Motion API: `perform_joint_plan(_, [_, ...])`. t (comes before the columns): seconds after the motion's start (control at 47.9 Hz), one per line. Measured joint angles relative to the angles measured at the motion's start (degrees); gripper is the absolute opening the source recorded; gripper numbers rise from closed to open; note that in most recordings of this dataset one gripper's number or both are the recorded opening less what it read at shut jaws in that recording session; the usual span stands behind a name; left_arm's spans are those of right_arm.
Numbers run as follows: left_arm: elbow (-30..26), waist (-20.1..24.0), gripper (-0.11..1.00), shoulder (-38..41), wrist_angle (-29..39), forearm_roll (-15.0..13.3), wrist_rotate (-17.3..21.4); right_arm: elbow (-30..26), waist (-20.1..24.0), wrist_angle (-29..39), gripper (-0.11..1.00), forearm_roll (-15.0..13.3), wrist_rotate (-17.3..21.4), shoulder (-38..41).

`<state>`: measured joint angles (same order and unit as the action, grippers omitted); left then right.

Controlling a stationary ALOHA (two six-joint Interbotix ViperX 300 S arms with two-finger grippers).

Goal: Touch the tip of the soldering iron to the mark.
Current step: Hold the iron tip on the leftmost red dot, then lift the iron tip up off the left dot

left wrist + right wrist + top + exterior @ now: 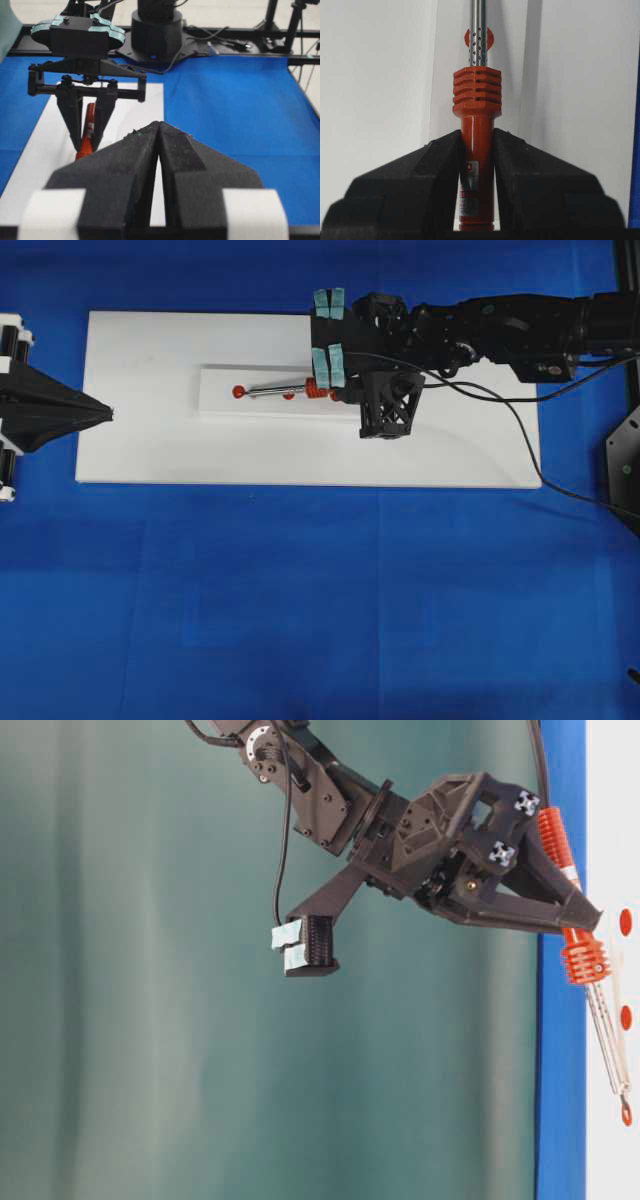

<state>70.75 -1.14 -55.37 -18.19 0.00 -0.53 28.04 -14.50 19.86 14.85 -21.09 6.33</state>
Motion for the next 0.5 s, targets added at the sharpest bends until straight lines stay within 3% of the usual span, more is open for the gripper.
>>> perform_joint_plan(0.502, [0.0, 0.0, 0.0, -0.18, 0.0, 0.0, 0.0, -0.44, 0.0, 1.14, 0.06, 0.0, 0.09, -1.85])
